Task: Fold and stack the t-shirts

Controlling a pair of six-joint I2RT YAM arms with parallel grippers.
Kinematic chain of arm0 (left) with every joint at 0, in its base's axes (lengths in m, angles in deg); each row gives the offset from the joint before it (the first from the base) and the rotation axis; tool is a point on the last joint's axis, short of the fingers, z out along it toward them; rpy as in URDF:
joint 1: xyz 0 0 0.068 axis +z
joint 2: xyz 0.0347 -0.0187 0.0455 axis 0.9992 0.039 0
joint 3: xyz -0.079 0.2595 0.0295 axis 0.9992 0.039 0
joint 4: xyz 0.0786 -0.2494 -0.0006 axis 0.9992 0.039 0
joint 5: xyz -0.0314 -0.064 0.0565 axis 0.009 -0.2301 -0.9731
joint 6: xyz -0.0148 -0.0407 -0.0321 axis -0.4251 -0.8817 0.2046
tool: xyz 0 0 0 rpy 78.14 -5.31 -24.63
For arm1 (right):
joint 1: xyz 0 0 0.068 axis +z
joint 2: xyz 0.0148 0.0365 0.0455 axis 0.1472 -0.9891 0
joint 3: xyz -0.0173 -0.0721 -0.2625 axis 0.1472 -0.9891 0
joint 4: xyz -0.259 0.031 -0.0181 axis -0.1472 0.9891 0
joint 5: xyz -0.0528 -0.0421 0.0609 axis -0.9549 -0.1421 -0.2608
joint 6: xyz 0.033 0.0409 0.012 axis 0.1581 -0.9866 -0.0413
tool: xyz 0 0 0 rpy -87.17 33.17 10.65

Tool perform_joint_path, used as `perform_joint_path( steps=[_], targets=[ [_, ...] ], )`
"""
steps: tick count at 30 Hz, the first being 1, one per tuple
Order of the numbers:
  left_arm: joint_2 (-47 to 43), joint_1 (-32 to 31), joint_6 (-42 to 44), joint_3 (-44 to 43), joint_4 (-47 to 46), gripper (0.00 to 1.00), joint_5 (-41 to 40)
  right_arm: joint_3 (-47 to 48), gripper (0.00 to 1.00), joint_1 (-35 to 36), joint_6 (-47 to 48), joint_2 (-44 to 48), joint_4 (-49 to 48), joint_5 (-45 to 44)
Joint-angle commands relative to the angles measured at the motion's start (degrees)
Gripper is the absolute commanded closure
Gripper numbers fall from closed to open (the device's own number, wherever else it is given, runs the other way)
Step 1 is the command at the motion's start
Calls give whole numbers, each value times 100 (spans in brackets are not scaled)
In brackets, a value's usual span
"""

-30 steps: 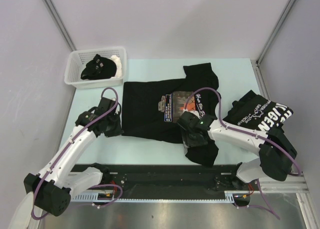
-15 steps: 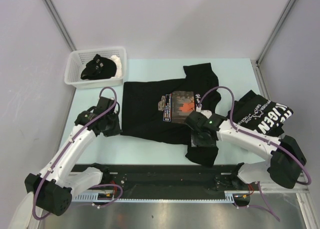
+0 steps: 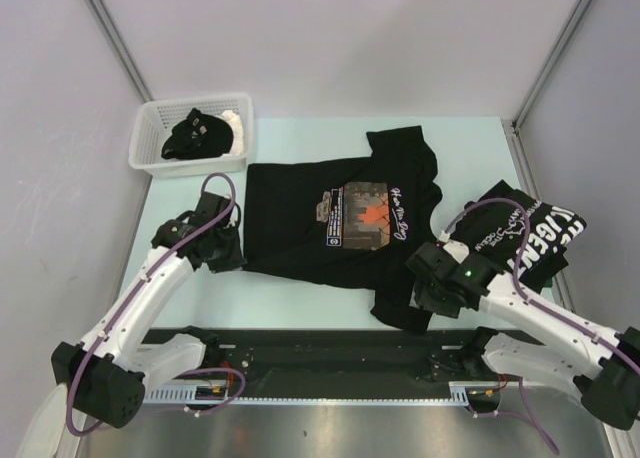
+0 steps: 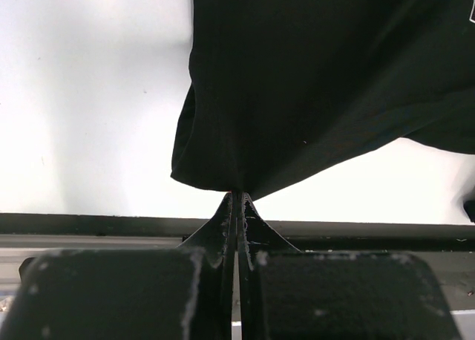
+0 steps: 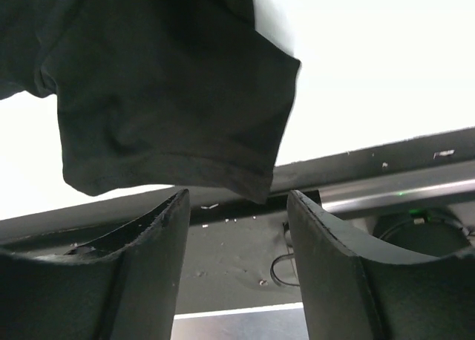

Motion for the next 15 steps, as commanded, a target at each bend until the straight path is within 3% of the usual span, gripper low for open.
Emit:
perform_joint_path(
  steps=[1,15],
  targets=[
    [19,52,100,-262,-95,100,111,-174,42,41,-615,396,325,-3],
    [19,26,117,-280,-60,100,164,-509,50,1438,-2101,405,519,-161]
  ],
)
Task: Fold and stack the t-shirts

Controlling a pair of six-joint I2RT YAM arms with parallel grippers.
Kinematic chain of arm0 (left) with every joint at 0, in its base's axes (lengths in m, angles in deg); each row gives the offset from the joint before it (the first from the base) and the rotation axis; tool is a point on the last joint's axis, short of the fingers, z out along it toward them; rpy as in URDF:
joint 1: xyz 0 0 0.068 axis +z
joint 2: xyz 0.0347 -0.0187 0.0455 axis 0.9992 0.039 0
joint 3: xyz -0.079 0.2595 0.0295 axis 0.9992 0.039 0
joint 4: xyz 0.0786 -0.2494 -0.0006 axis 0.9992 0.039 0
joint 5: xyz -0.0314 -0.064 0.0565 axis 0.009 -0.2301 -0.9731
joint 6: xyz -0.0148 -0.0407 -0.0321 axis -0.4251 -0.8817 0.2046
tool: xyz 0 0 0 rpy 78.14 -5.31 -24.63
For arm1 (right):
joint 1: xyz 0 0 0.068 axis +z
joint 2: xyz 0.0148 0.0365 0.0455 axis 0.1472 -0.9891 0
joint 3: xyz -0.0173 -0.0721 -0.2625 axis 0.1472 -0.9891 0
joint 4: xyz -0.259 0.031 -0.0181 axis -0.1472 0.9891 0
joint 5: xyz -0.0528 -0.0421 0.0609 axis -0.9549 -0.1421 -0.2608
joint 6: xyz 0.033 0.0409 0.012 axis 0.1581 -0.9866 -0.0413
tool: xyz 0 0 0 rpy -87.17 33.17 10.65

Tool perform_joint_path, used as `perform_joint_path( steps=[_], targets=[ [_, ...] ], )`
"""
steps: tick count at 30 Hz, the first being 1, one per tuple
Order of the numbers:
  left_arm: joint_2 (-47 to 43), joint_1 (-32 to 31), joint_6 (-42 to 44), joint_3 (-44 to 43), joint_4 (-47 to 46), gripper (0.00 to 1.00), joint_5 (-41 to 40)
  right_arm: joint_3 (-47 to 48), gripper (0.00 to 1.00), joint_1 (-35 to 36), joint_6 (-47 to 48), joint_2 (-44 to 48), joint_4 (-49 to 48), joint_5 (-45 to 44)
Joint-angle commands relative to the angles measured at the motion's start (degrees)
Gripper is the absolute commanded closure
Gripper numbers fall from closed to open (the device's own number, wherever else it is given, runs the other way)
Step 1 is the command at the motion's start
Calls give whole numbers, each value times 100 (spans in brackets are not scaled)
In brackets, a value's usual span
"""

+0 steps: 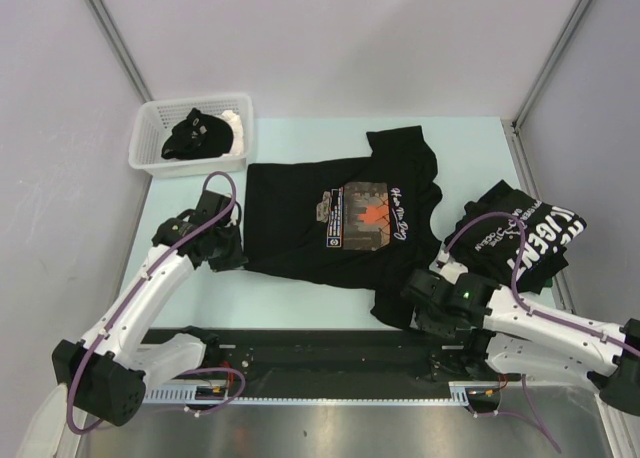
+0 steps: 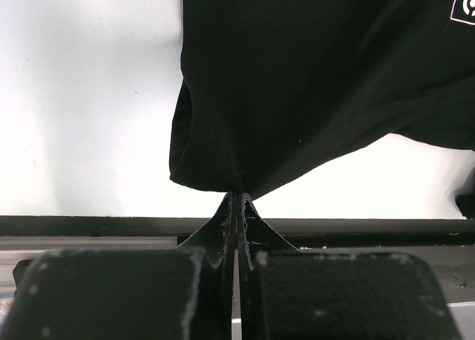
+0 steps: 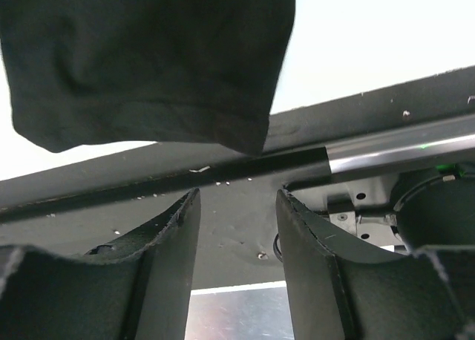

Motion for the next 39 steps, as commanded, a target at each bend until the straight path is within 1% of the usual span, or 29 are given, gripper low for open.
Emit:
perform_joint_path(
  steps=[1,6,10,16,30,33,34,36,37,39],
  targets=[
    [-42,26,115,-212,-40,100,50,-120,50,289,-696,-45,152,-209],
    [-59,8,106,-221,-23,100,68,-182,51,333,-740,-19,117,-235],
    [-77,8,89,-221,-23,100,76,-182,50,342,-740,-194,82,-261],
    [-95,-1,80,-238,-14,100,94,-182,53,342,-705,-265,-41,-419],
    [-24,-44,89,-370,48,100,85,-199,50,316,-591,-783,-279,-648],
    [-7,-44,89,-379,48,100,94,-243,53,316,-565,-836,-340,-648],
    [-7,-44,80,-379,39,100,94,-252,57,307,-556,-836,-375,-648],
    [-16,-36,80,-388,56,100,85,-278,69,298,-556,-836,-402,-648],
    [-24,-44,80,-388,56,100,85,-322,78,289,-556,-828,-402,-648],
    [-33,-44,80,-388,65,100,68,-348,82,281,-547,-819,-410,-631]
  ],
)
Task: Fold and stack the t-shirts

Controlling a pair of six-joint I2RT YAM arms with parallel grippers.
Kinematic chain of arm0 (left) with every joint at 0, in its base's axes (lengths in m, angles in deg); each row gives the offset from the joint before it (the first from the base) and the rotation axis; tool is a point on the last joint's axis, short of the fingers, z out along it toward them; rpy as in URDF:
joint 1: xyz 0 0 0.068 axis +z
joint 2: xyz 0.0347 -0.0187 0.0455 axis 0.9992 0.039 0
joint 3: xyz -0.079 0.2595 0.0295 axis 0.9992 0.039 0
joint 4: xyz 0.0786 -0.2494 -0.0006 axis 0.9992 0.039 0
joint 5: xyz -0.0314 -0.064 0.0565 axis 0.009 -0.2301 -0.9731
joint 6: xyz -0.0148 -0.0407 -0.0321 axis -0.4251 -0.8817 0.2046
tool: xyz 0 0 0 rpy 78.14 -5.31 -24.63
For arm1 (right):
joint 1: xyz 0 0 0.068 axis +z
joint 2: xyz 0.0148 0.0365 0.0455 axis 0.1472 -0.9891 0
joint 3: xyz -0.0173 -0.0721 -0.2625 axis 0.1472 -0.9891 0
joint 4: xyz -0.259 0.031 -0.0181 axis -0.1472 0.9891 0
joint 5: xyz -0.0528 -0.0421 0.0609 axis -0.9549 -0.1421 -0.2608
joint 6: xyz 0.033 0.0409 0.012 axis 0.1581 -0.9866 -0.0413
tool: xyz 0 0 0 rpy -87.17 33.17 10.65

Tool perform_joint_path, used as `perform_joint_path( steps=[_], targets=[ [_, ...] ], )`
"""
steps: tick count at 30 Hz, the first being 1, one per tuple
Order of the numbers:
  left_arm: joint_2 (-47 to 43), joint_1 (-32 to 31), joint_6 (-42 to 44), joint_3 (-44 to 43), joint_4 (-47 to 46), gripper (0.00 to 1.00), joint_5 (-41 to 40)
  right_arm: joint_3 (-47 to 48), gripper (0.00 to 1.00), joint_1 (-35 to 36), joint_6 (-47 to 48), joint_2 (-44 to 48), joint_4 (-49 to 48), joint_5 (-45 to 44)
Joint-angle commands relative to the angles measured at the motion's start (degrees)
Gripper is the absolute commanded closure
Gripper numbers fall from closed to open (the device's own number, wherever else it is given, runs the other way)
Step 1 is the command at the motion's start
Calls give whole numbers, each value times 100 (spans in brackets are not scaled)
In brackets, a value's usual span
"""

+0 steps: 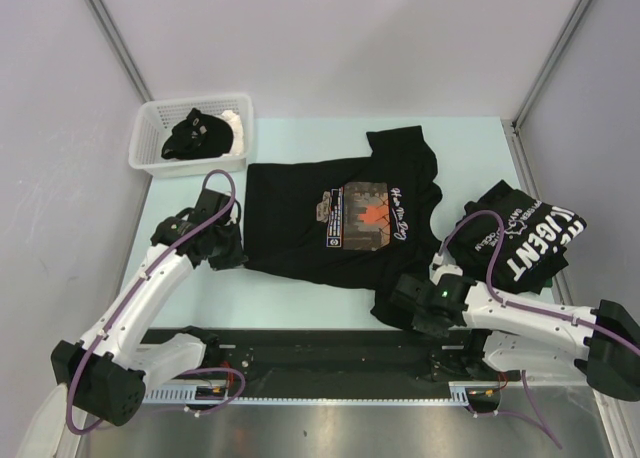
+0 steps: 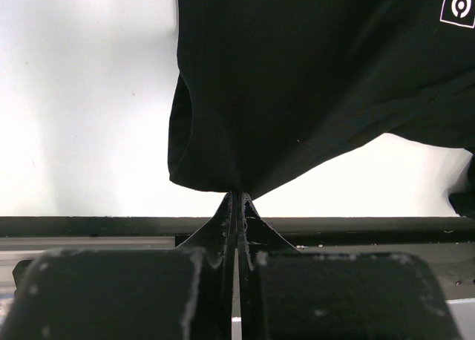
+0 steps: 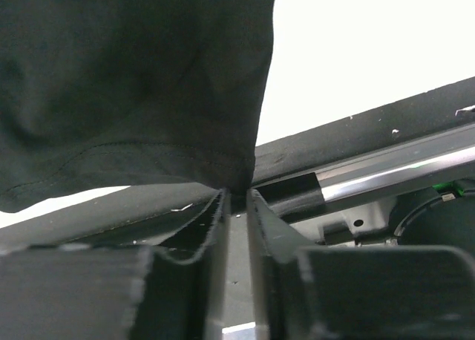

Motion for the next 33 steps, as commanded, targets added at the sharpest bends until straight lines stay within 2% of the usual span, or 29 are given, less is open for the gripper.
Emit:
perform_joint_path(
  steps=[1,7,17,26,33],
  targets=[
    [-37,-23,80,-274,13,100,28,-93,86,-25,-55,31,-59,-248],
    [-55,-23,80,-274,4,100,28,-93,100,-52,32,102,-59,-213],
    [-90,-23,71,-292,22,100,-77,354,100,-402,374,779,275,-257],
    [-90,-14,88,-546,74,100,-411,1348,100,-921,1350,331,530,-679],
    [-64,48,132,-669,109,100,-543,1884,100,-1721,2273,172,486,-758]
  ],
)
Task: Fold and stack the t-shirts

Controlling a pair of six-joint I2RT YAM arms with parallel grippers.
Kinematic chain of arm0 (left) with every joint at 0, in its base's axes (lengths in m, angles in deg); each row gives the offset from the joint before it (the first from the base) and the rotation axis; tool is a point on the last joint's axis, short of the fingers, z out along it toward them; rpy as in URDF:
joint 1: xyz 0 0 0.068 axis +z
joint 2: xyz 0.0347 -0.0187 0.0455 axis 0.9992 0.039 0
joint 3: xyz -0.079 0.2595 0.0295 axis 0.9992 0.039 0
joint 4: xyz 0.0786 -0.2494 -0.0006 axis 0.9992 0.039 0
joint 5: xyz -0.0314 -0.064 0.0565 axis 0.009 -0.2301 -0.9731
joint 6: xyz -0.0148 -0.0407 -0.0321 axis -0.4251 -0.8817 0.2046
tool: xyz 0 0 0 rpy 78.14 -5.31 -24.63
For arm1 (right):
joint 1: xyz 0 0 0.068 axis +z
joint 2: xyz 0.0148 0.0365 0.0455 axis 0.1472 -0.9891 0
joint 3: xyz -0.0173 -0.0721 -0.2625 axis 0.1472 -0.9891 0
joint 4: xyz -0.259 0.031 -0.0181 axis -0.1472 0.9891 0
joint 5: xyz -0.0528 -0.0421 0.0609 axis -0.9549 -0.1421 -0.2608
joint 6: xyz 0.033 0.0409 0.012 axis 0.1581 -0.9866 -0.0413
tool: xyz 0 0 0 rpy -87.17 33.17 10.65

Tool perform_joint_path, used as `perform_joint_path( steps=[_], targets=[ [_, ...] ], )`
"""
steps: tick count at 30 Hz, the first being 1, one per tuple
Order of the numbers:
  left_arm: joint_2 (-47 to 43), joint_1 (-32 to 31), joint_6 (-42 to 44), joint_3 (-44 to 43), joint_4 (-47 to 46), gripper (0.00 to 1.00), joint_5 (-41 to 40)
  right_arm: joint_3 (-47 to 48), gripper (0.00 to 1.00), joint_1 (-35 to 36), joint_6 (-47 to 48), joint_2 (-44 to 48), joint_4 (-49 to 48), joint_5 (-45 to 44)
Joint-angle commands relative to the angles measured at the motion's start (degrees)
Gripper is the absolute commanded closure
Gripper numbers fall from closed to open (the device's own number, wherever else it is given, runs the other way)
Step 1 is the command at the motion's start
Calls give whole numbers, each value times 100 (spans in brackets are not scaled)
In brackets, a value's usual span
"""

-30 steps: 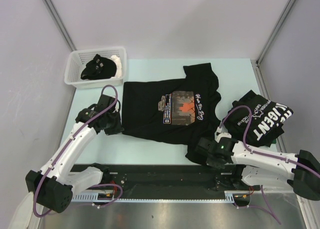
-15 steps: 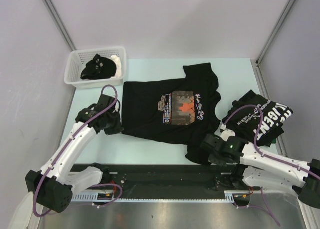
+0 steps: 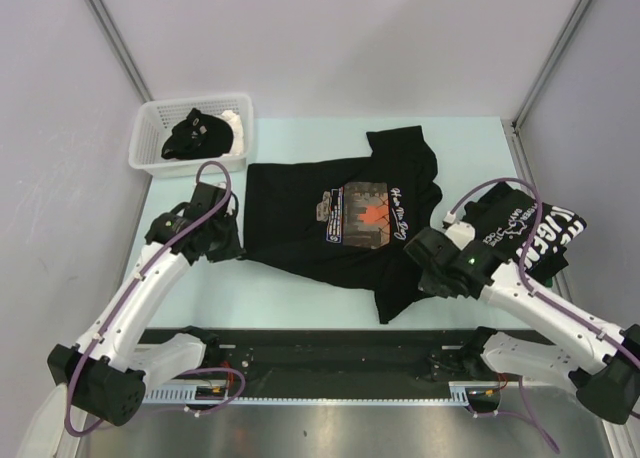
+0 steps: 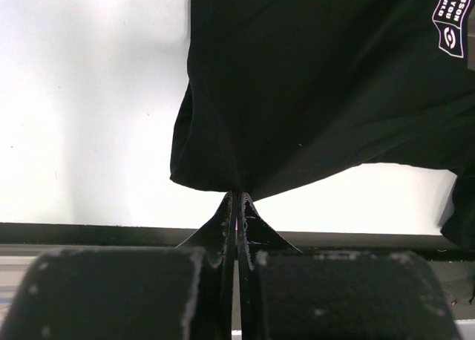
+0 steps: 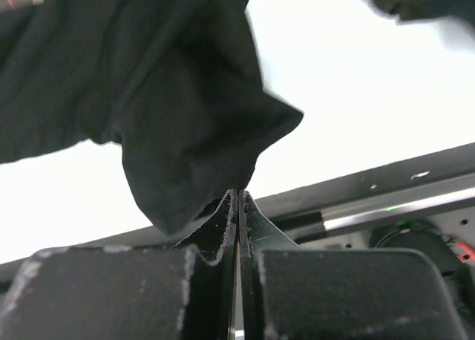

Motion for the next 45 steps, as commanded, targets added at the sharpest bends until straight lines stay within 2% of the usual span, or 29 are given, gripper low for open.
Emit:
perform_joint_path(
  steps=[1,10,18,30,45],
  targets=[
    [-73,54,141,-283,72,100,-233,428,100,-506,782,-20,93,-349],
    [-187,133,185,-248,195,100,-435,877,100,-1587,1706,-134,-214,-358],
    [-196,160,282,-291,266,100,-637,1264,100,-2458,2427,-477,-716,2],
    [-82,169,431,-397,266,100,-751,1414,100,-2968,2832,-670,-1014,274],
    [297,274,704,-749,134,100,-1138,1905,100,-3662,3473,-1479,-1656,521]
  ],
)
